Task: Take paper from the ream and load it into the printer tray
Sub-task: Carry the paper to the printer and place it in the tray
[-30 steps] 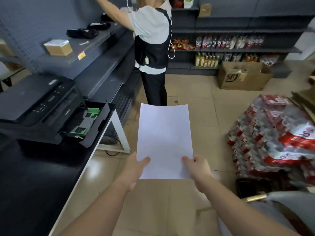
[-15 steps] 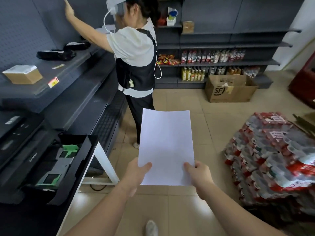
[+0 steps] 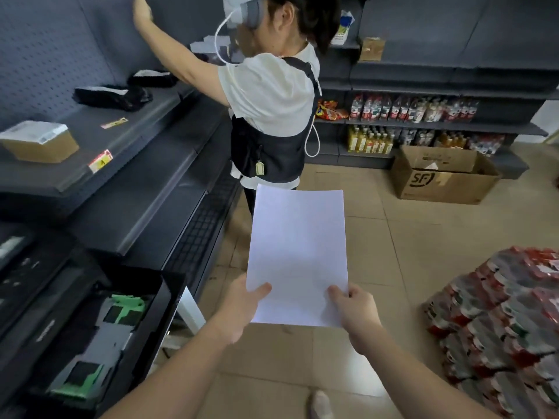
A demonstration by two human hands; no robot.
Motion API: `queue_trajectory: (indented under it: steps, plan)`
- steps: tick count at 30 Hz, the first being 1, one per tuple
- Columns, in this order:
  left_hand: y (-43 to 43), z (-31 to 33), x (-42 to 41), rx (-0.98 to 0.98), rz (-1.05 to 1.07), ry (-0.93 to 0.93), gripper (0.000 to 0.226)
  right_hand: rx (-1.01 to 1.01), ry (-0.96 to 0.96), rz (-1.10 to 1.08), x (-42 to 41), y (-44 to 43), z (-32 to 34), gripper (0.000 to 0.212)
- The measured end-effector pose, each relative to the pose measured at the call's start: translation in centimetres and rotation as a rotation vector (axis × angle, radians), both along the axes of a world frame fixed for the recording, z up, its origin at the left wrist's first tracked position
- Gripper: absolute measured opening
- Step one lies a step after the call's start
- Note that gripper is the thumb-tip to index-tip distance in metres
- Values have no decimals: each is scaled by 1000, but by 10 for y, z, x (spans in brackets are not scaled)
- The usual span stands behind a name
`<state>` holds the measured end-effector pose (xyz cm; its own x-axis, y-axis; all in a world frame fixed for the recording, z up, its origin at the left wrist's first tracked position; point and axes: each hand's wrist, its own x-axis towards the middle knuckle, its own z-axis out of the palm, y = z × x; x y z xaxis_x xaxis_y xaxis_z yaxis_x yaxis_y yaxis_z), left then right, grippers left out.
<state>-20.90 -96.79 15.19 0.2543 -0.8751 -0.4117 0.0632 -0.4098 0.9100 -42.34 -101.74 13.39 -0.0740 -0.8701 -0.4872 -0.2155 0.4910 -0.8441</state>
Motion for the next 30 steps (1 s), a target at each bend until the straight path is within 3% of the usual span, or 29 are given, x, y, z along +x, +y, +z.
queue_trajectory:
  steps: [5,11,19,25,30]
  plan:
    - [-5,-11,64,59,230,-91,9,-20,55,230,75,-52,-8,35]
    - [24,-15,119,93,574,53,18,-107,59,687,174,-95,-3,15]
    - [76,-25,117,85,1085,163,24,-103,74,1158,271,-95,-13,17]
    - [111,-40,102,223,1325,165,26,-66,106,1395,310,-61,-40,10]
    - [124,-61,114,315,1391,220,25,-65,158,1460,335,-42,-62,14]
